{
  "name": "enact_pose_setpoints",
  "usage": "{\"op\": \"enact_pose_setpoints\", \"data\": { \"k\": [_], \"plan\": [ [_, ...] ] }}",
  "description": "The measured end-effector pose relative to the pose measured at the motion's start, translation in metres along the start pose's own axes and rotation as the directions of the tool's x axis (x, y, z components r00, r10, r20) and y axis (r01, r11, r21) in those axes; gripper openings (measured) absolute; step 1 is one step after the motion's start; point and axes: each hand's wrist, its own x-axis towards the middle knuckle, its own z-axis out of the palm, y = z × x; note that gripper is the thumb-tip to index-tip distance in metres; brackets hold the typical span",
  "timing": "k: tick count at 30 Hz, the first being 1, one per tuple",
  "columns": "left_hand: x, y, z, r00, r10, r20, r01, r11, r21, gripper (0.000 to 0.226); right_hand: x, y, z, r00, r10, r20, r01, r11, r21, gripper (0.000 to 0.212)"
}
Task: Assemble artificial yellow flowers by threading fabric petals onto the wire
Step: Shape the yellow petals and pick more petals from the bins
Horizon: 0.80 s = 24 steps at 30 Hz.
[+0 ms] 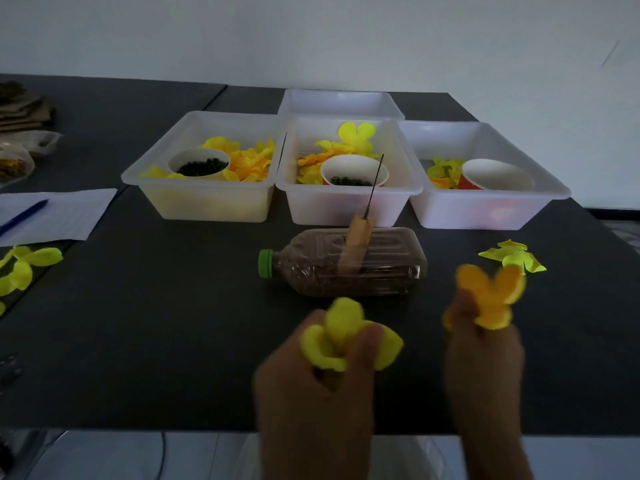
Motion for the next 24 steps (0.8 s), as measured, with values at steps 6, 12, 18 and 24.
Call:
{"op": "enact_pose_setpoints", "data": {
  "k": [6,12,18,24],
  "plan": [
    [0.051,-0.004,-0.025,0.999,-0.031,-0.03,0.036,0.983,0.179,0.033,0.003,-0.003,-0.017,0.999,0.027,0.032,-0.03,0.993,0.118,0.04],
    [0.149,-0.035,0.006,0.987,-0.102,-0.127,0.12,0.982,0.144,0.017,-0.017,0.009,0.019,0.936,0.17,0.309,-0.212,0.971,0.109,0.051],
    [0.249,-0.044,0.001,0.951,-0.098,-0.294,0.121,0.991,0.061,0.05,-0.006,0.007,0.011,0.873,0.239,0.424,-0.306,0.947,0.096,0.057],
    [0.31,-0.051,0.004,0.972,-0.106,-0.208,0.18,0.907,0.38,0.083,-0.001,0.002,0.007,0.839,0.179,0.514,-0.26,0.961,0.09,0.018]
  ]
}}
